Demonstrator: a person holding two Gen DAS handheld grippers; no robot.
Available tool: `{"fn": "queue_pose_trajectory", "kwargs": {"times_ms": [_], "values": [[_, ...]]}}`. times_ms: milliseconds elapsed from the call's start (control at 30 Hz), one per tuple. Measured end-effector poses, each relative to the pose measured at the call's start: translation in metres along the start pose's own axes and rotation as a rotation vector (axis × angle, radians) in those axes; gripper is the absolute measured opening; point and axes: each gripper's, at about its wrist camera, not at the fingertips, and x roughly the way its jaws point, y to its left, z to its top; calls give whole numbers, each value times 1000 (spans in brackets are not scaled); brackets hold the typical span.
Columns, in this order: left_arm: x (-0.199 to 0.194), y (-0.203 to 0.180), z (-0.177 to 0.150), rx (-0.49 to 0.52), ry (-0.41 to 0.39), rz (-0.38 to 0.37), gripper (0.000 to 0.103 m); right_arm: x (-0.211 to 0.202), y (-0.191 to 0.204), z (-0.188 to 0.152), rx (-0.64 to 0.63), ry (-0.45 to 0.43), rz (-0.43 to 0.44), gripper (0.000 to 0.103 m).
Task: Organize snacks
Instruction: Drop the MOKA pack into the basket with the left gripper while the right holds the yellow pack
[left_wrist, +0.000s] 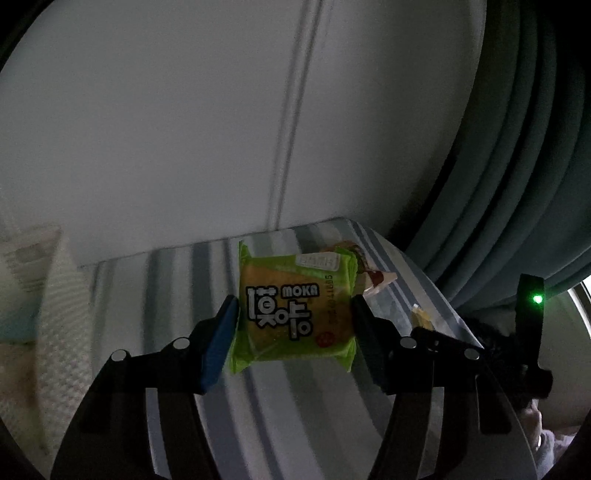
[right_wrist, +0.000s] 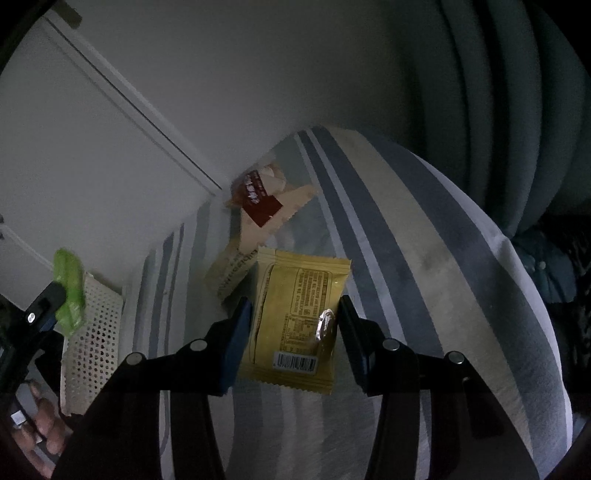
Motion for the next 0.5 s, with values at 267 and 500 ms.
{"fn": "queue_pose_trajectory", "kwargs": {"times_ms": [267,500], "values": [[-75,43,-9,-36,-73,101,63,-9,4,-4,-15,-30,66,48],[-134,92,-23,-81,-128,211,64,-16,13,-11,-22,-28,170,48]]}}
